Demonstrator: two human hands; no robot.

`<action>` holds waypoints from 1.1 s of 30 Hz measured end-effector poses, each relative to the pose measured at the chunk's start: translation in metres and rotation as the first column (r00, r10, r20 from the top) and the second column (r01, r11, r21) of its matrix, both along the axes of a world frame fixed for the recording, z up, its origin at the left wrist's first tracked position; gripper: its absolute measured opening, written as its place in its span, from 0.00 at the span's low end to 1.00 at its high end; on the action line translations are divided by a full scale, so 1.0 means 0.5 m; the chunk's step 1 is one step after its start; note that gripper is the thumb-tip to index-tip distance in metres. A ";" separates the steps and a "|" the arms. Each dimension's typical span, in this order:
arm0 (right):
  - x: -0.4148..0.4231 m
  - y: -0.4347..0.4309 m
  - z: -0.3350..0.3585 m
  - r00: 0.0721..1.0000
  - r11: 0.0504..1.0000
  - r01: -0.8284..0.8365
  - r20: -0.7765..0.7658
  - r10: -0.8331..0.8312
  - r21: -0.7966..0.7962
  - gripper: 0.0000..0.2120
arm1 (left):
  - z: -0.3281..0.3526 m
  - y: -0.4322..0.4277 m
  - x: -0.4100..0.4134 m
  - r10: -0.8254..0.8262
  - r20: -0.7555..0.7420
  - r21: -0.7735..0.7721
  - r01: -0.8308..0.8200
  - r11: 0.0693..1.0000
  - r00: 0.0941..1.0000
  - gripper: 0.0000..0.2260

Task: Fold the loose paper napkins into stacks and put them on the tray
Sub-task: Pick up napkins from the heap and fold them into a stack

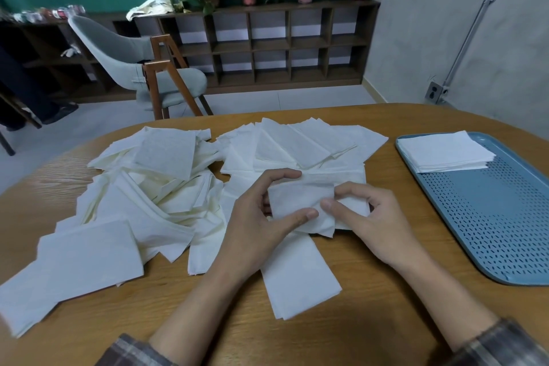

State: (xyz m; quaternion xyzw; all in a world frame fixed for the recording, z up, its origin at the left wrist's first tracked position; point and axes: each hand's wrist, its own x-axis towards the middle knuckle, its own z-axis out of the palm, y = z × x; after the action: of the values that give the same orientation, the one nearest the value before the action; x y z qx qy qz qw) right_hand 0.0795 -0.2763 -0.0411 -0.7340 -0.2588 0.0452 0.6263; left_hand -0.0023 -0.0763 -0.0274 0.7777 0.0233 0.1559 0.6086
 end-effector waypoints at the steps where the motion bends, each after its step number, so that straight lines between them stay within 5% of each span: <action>1: 0.003 -0.002 0.001 1.000 1.000 0.017 -0.013 -0.016 0.018 0.06 | -0.003 0.002 0.001 -0.030 -0.021 0.007 0.030 1.000 0.999 0.23; 6: 0.005 -0.006 0.007 0.999 0.995 0.034 -0.042 -0.030 0.098 0.06 | -0.007 0.004 0.005 -0.064 -0.062 0.007 0.065 0.998 0.996 0.21; 11: 0.013 -0.011 0.005 0.991 0.970 0.081 -0.121 -0.054 0.227 0.11 | -0.010 0.014 0.009 -0.049 -0.061 -0.042 0.047 0.998 0.997 0.06; 15: 0.017 -0.013 0.006 0.981 0.947 0.107 -0.188 -0.051 0.302 0.09 | -0.016 0.017 0.010 -0.088 -0.074 -0.036 0.086 0.996 0.993 0.13; 20: 0.015 -0.015 0.004 0.981 0.964 0.051 -0.195 0.001 0.260 0.06 | -0.003 0.014 0.005 0.013 0.007 -0.130 -0.012 0.991 1.000 0.07; 25: 0.008 -0.014 0.005 0.973 0.996 -0.043 -0.221 0.060 0.082 0.12 | 0.004 0.027 0.004 0.209 0.134 -0.027 -0.207 0.978 0.969 0.02; 28: -0.002 -0.012 0.014 0.961 0.988 -0.128 -0.235 0.145 0.087 0.12 | 0.014 0.029 -0.002 0.180 0.172 -0.006 -0.182 0.983 0.968 0.02; 33: -0.001 -0.012 0.017 0.946 0.976 -0.148 -0.264 0.187 0.162 0.15 | 0.023 0.031 -0.008 0.013 0.002 -0.115 -0.013 0.993 1.000 0.02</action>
State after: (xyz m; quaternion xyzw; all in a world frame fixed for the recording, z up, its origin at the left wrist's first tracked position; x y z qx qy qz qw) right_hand 0.0793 -0.2825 -0.0326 -0.6499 -0.2326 0.1827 0.7001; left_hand -0.0062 -0.0609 -0.0157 0.7408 0.0365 0.1594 0.6515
